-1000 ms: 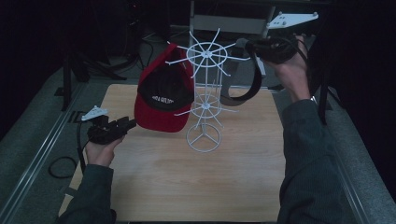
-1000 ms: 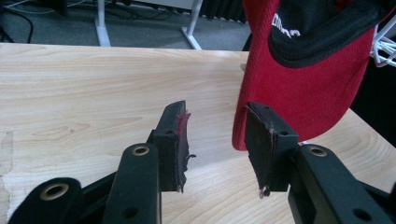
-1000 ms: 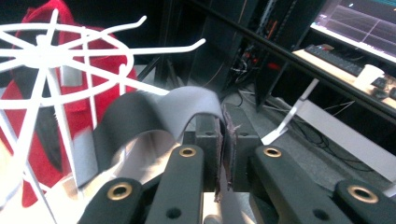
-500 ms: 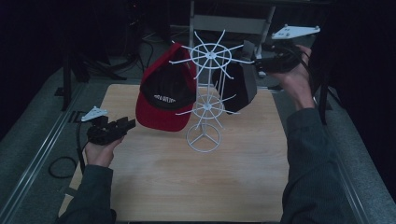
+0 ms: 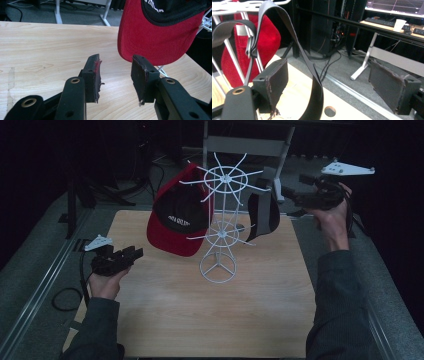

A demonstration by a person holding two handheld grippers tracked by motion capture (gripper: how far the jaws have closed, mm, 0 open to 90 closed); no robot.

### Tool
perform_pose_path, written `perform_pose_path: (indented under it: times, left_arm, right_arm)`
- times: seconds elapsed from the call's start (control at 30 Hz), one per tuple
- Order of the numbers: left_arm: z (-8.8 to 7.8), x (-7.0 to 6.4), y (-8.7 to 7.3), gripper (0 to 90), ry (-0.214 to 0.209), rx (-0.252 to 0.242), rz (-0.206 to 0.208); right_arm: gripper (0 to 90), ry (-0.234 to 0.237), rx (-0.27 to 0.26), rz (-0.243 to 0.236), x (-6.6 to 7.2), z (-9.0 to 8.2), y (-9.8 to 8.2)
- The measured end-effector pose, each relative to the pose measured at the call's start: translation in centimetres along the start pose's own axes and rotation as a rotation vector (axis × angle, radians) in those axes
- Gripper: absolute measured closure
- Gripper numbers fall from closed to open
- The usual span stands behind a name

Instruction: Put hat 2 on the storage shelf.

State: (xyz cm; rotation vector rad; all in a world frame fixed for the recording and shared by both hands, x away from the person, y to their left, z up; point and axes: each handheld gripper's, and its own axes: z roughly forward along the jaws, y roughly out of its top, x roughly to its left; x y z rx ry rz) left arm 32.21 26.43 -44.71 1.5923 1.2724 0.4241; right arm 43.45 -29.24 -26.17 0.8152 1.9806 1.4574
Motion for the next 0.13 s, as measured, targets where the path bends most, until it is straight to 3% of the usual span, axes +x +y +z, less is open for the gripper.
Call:
perform_pose_path:
  times: [0.13]
  left_arm:
    - [-0.1,0.11,-0.02,59.3,0.002,-0.002,-0.005]
  right_arm:
    - [16.2,-0.015,-0.014,0.012,-0.4,-0.92,-0.33]
